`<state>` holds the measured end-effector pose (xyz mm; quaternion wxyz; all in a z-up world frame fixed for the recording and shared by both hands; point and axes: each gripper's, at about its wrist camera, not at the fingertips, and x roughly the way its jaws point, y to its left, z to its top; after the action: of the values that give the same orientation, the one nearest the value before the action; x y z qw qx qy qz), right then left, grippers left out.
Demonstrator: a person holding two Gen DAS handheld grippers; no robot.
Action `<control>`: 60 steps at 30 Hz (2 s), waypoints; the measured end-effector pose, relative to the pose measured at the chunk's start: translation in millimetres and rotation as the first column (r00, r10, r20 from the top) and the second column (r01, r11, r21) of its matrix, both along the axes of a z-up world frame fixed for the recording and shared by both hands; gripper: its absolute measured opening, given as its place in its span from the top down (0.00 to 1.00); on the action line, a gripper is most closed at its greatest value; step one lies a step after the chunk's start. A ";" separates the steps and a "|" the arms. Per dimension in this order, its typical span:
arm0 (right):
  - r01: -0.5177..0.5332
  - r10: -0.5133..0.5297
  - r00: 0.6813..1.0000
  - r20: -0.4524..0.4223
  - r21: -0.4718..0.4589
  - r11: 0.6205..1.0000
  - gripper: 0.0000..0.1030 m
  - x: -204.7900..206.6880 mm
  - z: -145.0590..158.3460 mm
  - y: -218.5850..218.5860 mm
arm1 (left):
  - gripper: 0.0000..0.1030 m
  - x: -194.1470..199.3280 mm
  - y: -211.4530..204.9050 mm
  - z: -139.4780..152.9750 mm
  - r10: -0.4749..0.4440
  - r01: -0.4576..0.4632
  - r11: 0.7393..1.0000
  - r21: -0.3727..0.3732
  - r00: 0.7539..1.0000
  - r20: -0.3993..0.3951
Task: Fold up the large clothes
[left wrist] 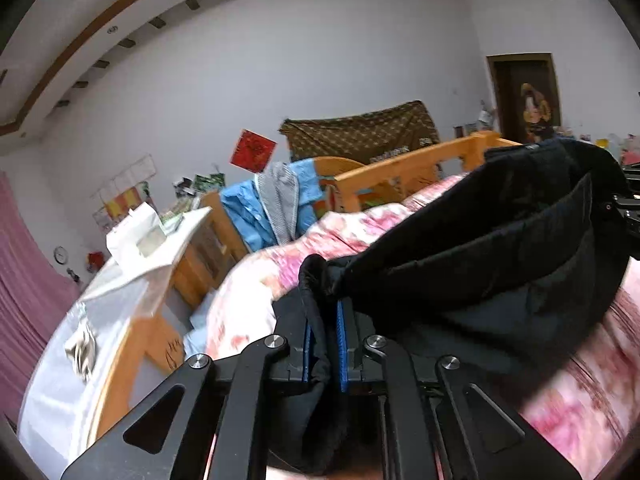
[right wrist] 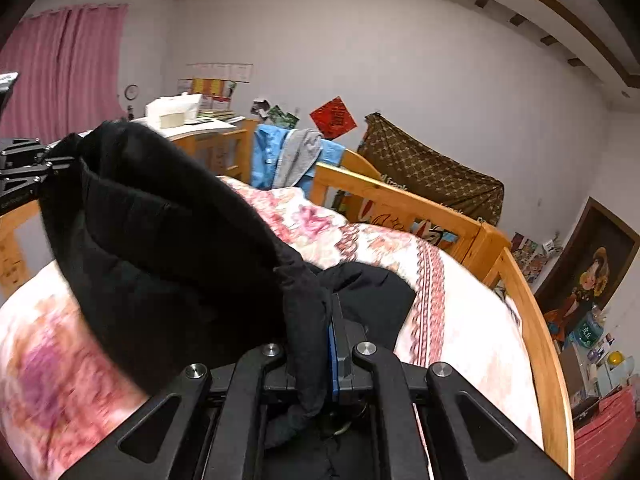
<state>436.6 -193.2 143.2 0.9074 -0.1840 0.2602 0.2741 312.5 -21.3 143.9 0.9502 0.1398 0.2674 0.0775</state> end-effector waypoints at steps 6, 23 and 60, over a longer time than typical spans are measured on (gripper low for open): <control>0.032 -0.034 0.999 -0.019 -0.060 0.998 0.93 72.9 -22.3 39.5 | 0.98 79.5 35.7 -10.8 0.112 -0.112 0.993 -0.045 0.994 0.008; 0.067 -0.092 0.984 -0.152 -0.163 0.984 0.89 155.4 -136.3 63.2 | 0.95 180.2 84.7 -88.7 0.159 -0.175 0.954 -0.245 0.984 -0.086; 0.098 -0.097 0.991 -0.095 0.008 0.995 0.00 154.4 -156.6 76.9 | 0.02 181.8 39.2 -142.7 0.023 -0.053 0.960 -0.273 0.994 -0.111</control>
<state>591.0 -116.3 -13.4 0.9075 -0.1524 0.3097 0.2395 494.3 17.9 1.2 0.9432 0.0049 0.3285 0.0502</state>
